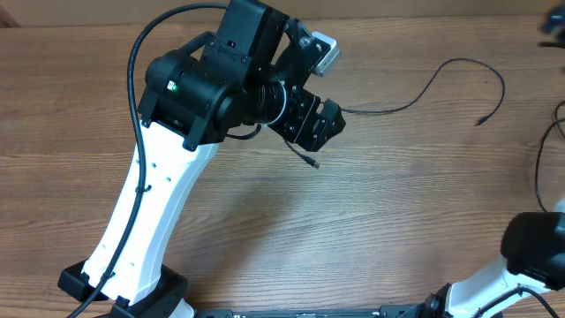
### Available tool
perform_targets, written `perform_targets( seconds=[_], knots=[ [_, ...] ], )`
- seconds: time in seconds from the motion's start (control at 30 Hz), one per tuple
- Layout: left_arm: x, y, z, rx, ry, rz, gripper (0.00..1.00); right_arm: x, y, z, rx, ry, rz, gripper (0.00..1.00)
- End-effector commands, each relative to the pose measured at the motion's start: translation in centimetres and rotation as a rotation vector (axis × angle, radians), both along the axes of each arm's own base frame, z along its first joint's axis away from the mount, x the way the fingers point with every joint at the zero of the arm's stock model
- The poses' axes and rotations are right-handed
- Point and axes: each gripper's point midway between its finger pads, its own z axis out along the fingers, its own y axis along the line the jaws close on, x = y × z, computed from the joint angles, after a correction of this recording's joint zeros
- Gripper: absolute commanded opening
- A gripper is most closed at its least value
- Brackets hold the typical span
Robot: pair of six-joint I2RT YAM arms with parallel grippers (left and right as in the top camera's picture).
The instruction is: Untangle cables
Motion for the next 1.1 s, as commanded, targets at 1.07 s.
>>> perform_targets(
  seconds=[1.07],
  knots=[
    [10.5,11.2,-13.8,0.366,-0.029,0.598,0.68,0.3,22.9,-17.9,0.357,0.228,-0.105,1.0]
  ],
)
